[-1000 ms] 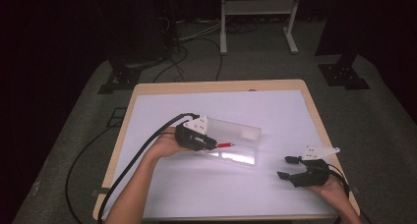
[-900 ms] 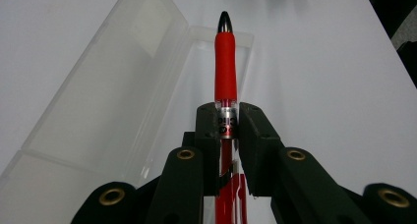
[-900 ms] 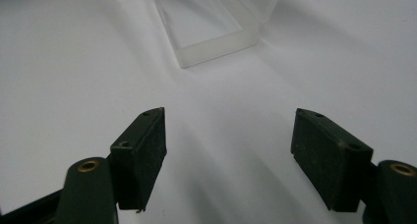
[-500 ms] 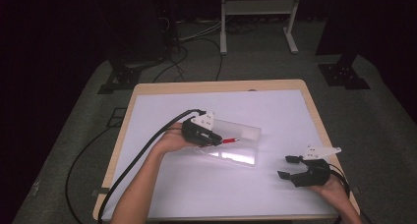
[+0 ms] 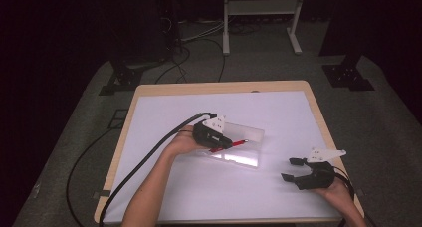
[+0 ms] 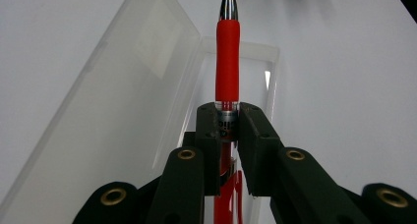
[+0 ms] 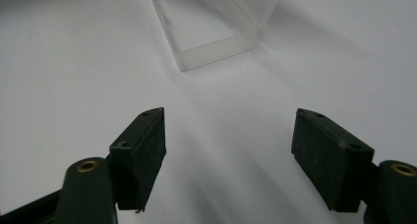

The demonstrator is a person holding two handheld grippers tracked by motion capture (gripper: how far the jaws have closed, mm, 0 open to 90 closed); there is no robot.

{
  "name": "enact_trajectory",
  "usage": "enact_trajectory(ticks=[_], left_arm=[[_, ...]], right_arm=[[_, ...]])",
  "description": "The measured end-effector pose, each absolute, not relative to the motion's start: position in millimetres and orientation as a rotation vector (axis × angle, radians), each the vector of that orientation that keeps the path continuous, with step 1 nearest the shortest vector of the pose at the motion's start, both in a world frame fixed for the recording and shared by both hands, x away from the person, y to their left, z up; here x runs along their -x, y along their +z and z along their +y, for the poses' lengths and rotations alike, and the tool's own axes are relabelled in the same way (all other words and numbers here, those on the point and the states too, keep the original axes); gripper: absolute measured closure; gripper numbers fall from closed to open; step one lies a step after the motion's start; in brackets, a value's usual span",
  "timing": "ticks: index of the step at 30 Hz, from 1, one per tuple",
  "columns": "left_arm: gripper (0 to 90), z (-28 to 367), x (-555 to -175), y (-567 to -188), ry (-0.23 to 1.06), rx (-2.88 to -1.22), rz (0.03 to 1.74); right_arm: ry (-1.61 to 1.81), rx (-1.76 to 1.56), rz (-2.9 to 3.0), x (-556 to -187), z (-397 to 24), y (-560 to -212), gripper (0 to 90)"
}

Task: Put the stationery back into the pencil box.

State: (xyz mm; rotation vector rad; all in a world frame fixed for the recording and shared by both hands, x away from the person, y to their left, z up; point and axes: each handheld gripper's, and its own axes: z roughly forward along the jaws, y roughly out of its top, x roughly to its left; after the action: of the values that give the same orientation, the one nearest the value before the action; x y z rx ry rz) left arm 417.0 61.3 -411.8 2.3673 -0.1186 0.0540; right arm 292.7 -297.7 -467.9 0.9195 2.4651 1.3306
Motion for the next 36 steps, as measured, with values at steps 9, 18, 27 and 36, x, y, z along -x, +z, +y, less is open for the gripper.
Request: enact_trajectory(ticks=[9,18,27,36], left_arm=[[79.3,53.5,-418.5,-413.8,0.054,-2.385,-0.133],[79.3,46.6,-422.1,-423.3,0.032,-2.409,-0.12],[79.3,41.8,-423.8,-434.2,0.007,-2.426,-0.112],[79.2,39.3,-424.4,-441.8,-0.008,-2.453,-0.1]], right_arm=[[1.334,-0.917,2.459,-291.5,-298.7,-467.4,28.3],[1.339,-0.913,2.45,-290.4,-300.9,-466.7,28.3],[1.339,-0.914,2.45,-289.8,-301.1,-466.8,28.3],[1.335,-0.908,2.454,-290.0,-300.6,-467.0,28.3]])
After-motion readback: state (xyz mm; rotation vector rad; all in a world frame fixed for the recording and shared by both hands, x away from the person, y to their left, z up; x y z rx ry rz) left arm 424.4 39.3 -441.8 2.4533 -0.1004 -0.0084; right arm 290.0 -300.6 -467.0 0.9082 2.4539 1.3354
